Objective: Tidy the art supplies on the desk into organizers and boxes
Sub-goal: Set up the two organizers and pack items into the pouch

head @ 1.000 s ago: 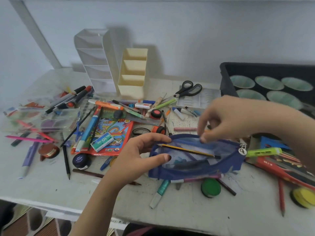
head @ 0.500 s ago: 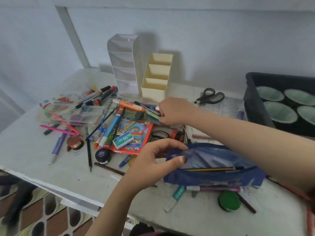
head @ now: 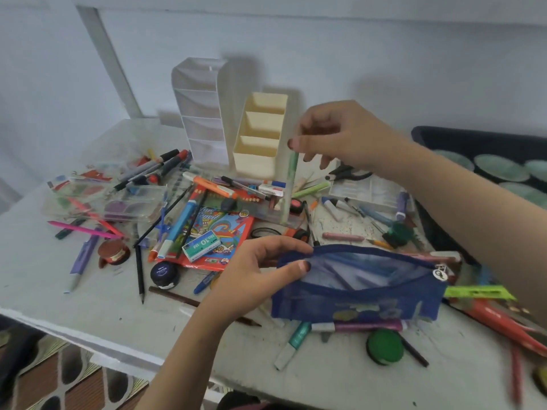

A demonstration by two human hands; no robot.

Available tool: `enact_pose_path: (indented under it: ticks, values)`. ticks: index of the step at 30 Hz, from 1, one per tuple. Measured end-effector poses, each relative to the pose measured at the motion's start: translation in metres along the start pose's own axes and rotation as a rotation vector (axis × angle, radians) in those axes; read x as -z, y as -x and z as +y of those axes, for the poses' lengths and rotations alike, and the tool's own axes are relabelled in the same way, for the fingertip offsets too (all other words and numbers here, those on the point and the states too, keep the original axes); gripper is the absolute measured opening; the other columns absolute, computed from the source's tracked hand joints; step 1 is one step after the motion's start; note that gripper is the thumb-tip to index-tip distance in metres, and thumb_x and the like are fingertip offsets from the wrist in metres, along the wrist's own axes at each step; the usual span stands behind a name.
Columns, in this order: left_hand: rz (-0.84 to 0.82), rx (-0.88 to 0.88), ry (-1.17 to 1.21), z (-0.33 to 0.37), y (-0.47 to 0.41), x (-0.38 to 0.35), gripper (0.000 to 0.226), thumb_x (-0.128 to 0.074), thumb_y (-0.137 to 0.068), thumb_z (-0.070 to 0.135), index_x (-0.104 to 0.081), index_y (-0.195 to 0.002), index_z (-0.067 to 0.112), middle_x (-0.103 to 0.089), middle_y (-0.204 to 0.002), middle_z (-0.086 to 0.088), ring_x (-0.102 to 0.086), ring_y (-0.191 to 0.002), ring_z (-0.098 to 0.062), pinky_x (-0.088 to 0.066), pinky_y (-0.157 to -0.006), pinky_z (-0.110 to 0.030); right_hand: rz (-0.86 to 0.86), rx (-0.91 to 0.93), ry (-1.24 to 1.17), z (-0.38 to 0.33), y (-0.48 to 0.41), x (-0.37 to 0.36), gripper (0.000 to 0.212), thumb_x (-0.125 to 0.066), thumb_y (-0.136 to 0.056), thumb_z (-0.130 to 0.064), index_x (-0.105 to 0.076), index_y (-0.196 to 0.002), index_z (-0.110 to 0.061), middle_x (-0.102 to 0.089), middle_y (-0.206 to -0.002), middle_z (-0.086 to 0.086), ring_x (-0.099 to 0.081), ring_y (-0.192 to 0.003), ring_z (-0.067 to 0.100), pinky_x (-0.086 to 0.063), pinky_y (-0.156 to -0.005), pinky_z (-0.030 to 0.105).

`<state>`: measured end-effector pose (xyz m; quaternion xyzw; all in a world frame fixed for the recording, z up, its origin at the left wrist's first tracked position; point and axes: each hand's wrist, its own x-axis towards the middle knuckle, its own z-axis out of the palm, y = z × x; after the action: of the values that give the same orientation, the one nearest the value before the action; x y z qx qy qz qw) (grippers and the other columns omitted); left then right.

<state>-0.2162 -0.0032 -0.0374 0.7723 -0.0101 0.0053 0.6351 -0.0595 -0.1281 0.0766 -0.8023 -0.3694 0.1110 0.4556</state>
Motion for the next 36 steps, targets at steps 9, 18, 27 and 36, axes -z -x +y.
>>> enact_pose_path:
  ticks: [9,18,27,36]
  values:
    - [-0.055,-0.002,-0.013,0.001,-0.001,0.003,0.034,-0.072,-0.072,0.032,-0.07,-0.104,0.022,-0.071,-0.105,0.005,-0.065,-0.102,-0.011,-0.051,-0.091,-0.029,-0.309,0.011,0.012,-0.008,0.05,0.023,0.026,-0.067,-0.074,-0.036,-0.065,-0.088,-0.013,-0.071,-0.075,0.006,-0.064,-0.061,0.017,-0.055,-0.062,0.027]
    - [-0.052,0.006,0.017,0.002,0.003,0.0,0.035,-0.072,-0.073,0.027,-0.069,-0.107,0.022,-0.071,-0.106,0.006,-0.066,-0.101,-0.01,-0.053,-0.089,-0.03,-0.393,-0.083,0.377,0.019,0.033,-0.021,0.022,-0.057,-0.089,-0.042,-0.067,-0.08,-0.024,-0.068,-0.068,-0.008,-0.054,-0.048,0.0,-0.048,-0.056,0.021]
    - [-0.046,0.021,0.019,0.004,0.011,-0.002,0.037,-0.072,-0.072,0.035,-0.068,-0.108,0.027,-0.071,-0.107,0.008,-0.066,-0.101,-0.01,-0.053,-0.09,-0.036,-0.267,0.193,0.838,0.049,-0.028,-0.086,0.028,-0.053,-0.089,-0.029,-0.057,-0.113,-0.014,-0.061,-0.103,0.006,-0.056,-0.094,0.023,-0.037,-0.067,0.029]
    - [-0.012,0.031,0.077,0.0,0.013,-0.005,0.036,-0.072,-0.071,0.033,-0.069,-0.107,0.029,-0.071,-0.106,0.003,-0.066,-0.102,-0.016,-0.049,-0.094,-0.048,-0.308,0.498,0.987,0.044,-0.059,-0.121,0.023,-0.049,-0.092,-0.021,-0.059,-0.113,-0.017,-0.051,-0.111,0.006,-0.054,-0.096,0.025,-0.043,-0.07,0.032]
